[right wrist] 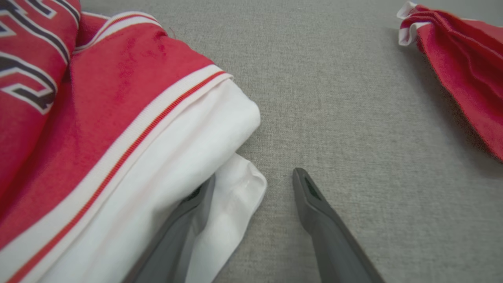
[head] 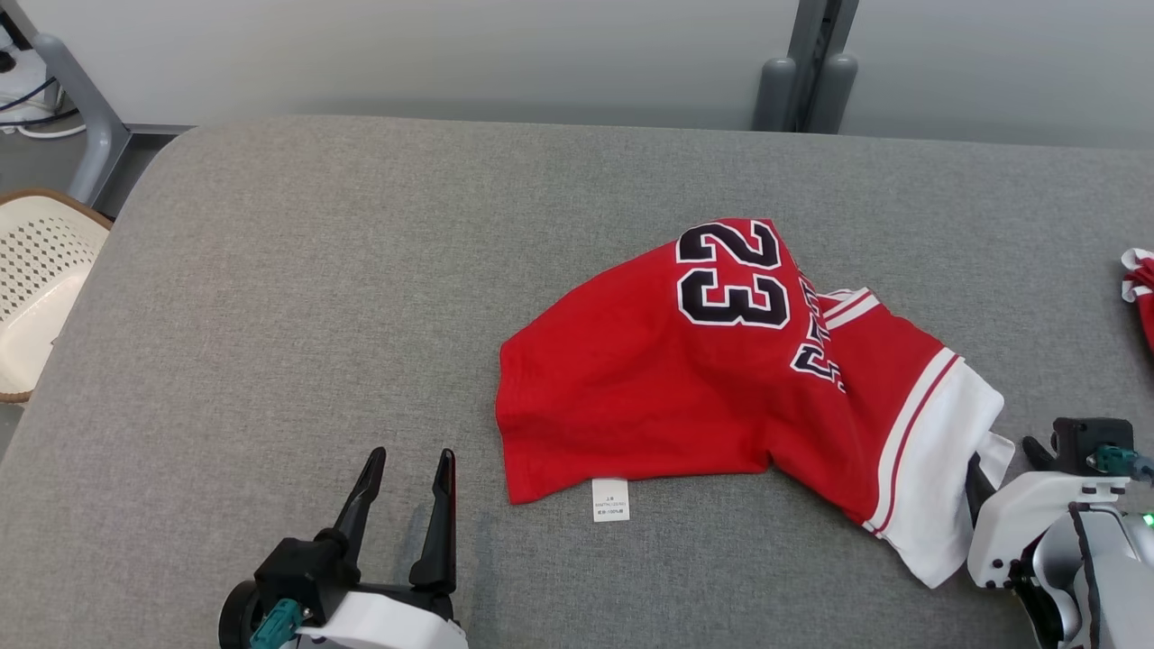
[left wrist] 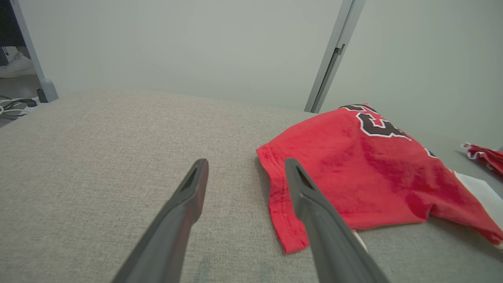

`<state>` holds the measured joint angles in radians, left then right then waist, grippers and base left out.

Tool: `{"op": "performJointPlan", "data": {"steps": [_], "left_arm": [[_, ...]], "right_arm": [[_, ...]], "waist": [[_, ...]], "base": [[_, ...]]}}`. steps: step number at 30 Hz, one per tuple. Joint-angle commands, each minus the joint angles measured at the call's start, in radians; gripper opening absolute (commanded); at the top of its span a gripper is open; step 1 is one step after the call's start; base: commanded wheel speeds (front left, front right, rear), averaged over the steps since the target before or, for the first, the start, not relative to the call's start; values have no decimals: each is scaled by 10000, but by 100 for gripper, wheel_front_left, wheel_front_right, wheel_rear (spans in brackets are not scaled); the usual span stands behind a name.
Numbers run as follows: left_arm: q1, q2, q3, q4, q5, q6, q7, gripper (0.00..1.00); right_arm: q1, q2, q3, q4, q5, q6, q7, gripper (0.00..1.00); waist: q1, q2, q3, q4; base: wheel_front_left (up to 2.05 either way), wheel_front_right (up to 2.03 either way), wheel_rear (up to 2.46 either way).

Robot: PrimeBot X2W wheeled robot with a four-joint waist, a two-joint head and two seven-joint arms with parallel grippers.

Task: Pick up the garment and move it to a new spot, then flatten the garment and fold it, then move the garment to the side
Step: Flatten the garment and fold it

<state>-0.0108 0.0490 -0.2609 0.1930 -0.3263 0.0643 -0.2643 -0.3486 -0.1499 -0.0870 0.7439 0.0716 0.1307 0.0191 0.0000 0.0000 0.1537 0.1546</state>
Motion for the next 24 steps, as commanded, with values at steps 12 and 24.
{"op": "performJointPlan", "data": {"steps": [12,24], "left_arm": [[-94,32,-236,317,-515,-249,281,100],[-351,35,-770,1094,-2046,-277,1517,100]], "right_arm": [[-371,-546,415,469,1064,-1,-374,0],[548,-460,-612,-859,1359,-1,-1161,0]], "waist": [[0,0,-17,-188],[0,0,17,-852]], "base": [[0,0,0],[0,0,0]]}}
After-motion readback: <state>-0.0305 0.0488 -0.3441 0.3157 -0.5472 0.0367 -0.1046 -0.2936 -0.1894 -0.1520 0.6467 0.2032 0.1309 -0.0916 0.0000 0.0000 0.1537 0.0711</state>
